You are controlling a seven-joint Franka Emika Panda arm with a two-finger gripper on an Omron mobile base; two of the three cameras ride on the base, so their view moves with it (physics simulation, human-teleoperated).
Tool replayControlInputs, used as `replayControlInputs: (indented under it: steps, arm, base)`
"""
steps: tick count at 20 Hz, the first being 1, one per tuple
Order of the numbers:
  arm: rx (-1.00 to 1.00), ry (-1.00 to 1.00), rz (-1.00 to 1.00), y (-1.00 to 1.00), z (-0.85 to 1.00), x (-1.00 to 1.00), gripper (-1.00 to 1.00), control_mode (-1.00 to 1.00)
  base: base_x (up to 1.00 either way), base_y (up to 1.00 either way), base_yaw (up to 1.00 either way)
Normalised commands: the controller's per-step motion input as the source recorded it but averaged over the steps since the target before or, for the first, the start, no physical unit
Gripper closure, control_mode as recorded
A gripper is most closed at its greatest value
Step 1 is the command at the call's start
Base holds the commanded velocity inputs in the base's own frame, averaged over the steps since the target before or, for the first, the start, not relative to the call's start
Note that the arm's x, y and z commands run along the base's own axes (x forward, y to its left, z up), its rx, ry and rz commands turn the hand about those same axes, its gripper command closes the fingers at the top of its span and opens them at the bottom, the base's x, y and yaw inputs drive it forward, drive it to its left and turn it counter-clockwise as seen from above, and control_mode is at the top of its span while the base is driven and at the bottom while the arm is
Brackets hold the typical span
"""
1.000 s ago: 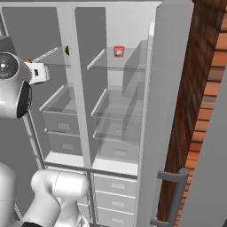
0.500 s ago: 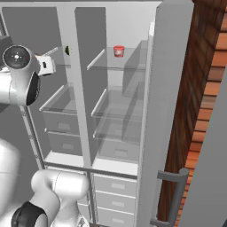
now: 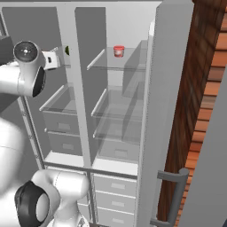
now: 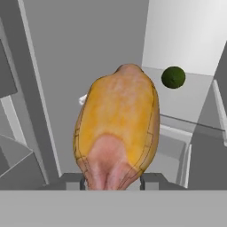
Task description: There's a chicken drumstick in the fridge that needs to be moved to the freezer for freezing. Pick up the chicken drumstick from the fridge, place it on any shelf in the freezer, and close the fridge and freezer doors when done.
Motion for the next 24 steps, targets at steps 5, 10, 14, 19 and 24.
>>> replayControlInputs:
  steps: [5, 10, 14, 19, 24]
  arm:
    - [0.0, 0.0, 0.0, 0.12, 0.0, 0.43, 1.0, -1.0]
    - [0.0, 0.0, 0.0, 0.01, 0.0, 0.37, 1.0, -1.0]
    - [0.0, 0.02, 0.0, 0.0, 0.0, 0.4, 1.0, -1.0]
    - [0.0, -0.01, 0.0, 0.14, -0.07, 0.15, 1.0, -1.0]
    - [0.0, 0.0, 0.0, 0.14, -0.1, 0.15, 1.0, -1.0]
  base:
    - [0.0, 0.0, 0.0]
    - [0.0, 0.0, 0.0]
    - [0.0, 0.0, 0.0]
    - [0.0, 0.0, 0.0]
    - [0.0, 0.0, 0.0]
